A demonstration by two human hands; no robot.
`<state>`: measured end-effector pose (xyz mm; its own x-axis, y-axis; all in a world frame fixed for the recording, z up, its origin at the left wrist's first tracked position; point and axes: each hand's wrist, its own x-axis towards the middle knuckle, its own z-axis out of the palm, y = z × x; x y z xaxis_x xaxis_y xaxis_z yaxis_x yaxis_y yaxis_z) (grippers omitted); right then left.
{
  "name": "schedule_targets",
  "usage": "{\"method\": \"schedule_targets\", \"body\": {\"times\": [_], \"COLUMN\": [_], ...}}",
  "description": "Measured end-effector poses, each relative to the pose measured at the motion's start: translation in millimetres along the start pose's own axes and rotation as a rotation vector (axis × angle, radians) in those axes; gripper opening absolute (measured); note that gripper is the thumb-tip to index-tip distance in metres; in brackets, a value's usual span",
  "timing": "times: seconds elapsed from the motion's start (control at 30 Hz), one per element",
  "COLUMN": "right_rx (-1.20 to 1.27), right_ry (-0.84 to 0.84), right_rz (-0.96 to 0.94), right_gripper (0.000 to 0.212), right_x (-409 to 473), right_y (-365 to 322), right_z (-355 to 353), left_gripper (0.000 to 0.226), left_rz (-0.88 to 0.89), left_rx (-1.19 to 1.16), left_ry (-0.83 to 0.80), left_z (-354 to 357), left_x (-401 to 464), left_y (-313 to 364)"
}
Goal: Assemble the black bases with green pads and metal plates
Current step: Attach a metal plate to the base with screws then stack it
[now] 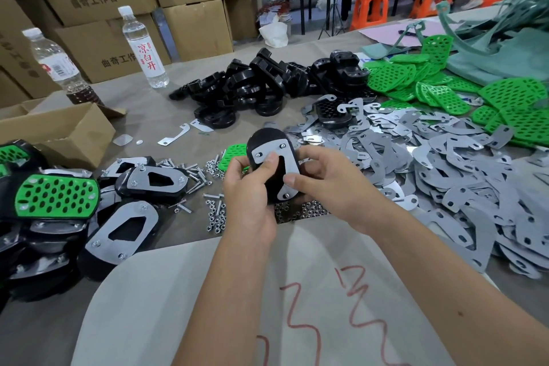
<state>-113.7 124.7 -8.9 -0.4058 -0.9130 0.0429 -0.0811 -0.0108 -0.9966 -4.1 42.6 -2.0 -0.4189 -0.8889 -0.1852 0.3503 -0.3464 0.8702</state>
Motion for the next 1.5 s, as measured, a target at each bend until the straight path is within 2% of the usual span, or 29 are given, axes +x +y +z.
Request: {"method": "schedule_targets", "body": {"times": [0.3, 0.63, 0.7, 0.83, 0.93, 1.07, 1.2, 1.33, 1.43, 1.5], "right_rx": [-0.213, -0.119, -0.11, -0.126, -0.144, -0.033, -0.032, -0.015, 0.01, 0.075], "right_ry": [0.017, 0.013, 0.018, 0.03, 0.025, -0.018, 0.123, 0.234, 0.469, 0.641], "right_rz": [-0.016, -0.049, -0.052, -0.064, -0.057, -0.023, -0.056, -0.095, -0.106, -0.079], "right_gripper": [0.013, 0.012, 0.011, 0.012, 0.011, 0.019, 0.025, 0.025, 0.022, 0.019], "right_x": [-1, -4, -5, -5, -3, 0, 4, 8, 11, 12], "right_y": [0, -3, -2, -2, -1, -1, -1, -2, -2, -1], "right_z": [3, 9, 9, 8, 3, -5, -19, -41, -58, -73], "left_gripper": [0.019, 0.008, 0.018, 0.015, 0.016, 0.015, 0.011, 0.018, 0.027, 0.026], "left_rz": [0.044, 0.068, 0.05, -0.032, -0.022, 0.0, 0.088, 0.126, 0.257, 0.429], "left_rx": [0.032, 0.103, 0.109, 0.062, 0.06, 0.056, 0.108, 0.186, 0.548, 0.874], "left_ry": [-0.002, 0.006, 0.012, 0.026, 0.044, 0.066, 0.035, 0.01, 0.013, -0.145], "left_z": [1, -6, -8, -8, -10, -4, 20, 51, 65, 65], "left_x": [-2, 2, 4, 4, 7, 8, 12, 28, 33, 27], "left_y": [4, 8, 9, 10, 11, 8, 0, -5, -17, -25]}}
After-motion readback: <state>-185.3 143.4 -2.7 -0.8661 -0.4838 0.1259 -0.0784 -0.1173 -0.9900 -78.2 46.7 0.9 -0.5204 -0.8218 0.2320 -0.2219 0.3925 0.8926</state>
